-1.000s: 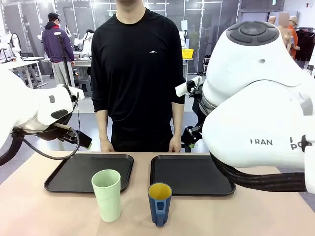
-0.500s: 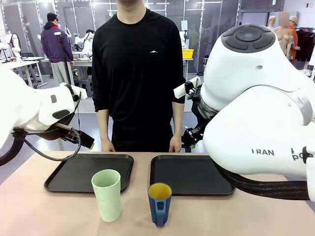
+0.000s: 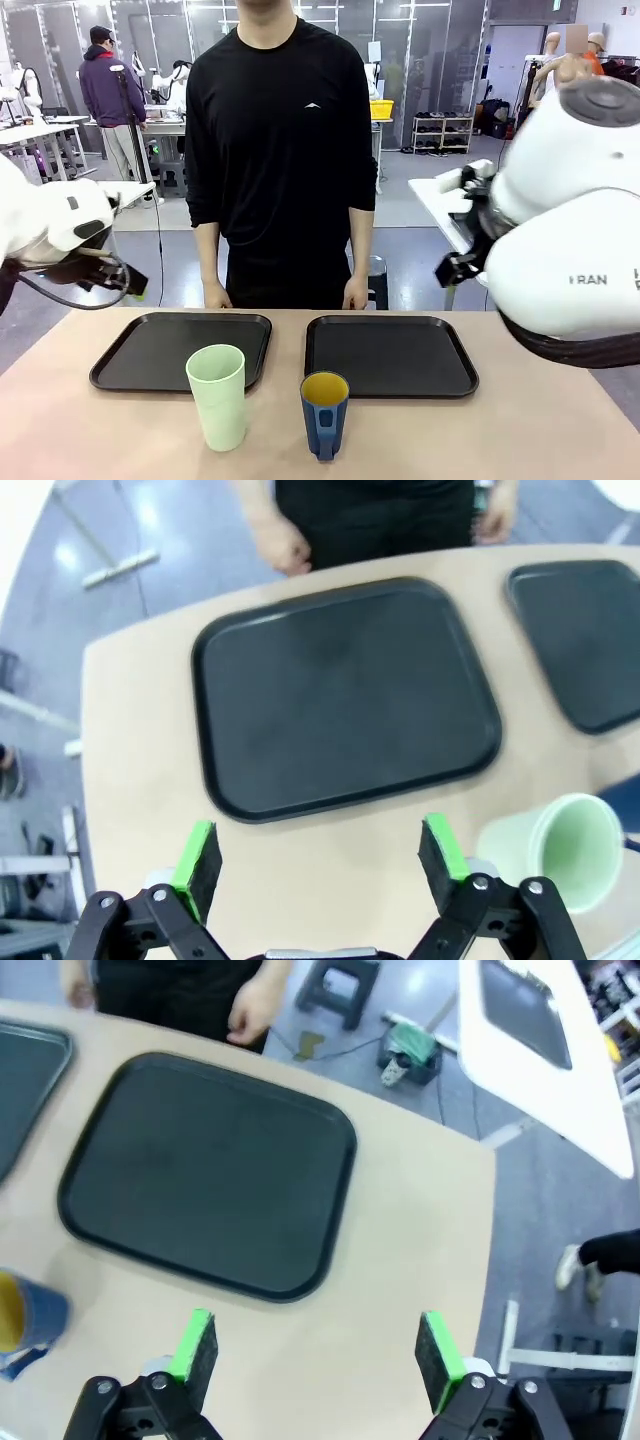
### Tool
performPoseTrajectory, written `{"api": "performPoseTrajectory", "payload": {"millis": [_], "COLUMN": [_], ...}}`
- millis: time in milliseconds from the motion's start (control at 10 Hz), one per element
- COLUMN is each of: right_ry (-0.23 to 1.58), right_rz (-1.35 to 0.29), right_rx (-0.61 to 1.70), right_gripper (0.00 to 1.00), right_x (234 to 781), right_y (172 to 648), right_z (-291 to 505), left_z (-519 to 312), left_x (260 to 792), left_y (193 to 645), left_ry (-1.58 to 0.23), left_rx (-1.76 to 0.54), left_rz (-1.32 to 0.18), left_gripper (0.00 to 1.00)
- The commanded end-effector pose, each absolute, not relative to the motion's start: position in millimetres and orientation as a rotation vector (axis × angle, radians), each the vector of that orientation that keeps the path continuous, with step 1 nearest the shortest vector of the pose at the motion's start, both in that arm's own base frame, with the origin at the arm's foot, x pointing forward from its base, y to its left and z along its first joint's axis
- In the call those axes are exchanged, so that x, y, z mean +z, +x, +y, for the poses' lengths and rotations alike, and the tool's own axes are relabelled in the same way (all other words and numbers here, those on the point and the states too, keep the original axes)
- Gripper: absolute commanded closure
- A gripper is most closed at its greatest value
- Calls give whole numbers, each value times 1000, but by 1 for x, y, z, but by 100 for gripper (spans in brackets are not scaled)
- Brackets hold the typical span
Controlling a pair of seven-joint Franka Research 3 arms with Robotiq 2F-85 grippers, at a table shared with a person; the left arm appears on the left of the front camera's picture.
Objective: Sort and store the cups by type.
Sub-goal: Pick up the Reusable plastic cup.
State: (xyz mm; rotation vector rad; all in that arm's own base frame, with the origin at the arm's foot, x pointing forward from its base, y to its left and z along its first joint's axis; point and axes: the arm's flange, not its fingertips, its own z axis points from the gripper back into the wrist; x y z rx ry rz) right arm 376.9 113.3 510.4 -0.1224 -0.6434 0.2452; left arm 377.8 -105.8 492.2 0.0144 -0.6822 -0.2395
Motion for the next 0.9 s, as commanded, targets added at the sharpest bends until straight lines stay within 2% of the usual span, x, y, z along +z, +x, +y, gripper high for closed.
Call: {"api": "performPoseTrajectory", "payload": {"millis": [0,300,800], "right_ry": [-83,-17,28], "right_rz": [-632,-591,-512], "right_rx": [208,170,167], "right_gripper": [0,0,0], "right_x": [479,438,422], "right_y": [402,426,436], "right_z": [82,45,34], "left_z": [-72,-37,-34], "left_x": [450,415,418], "left_y": [396,423,438], "left_ry": [19,-3,13], "left_rx": [-183,-92,-89], "left_rz": [-666,-635,-589], "left_gripper": [0,0,0]}}
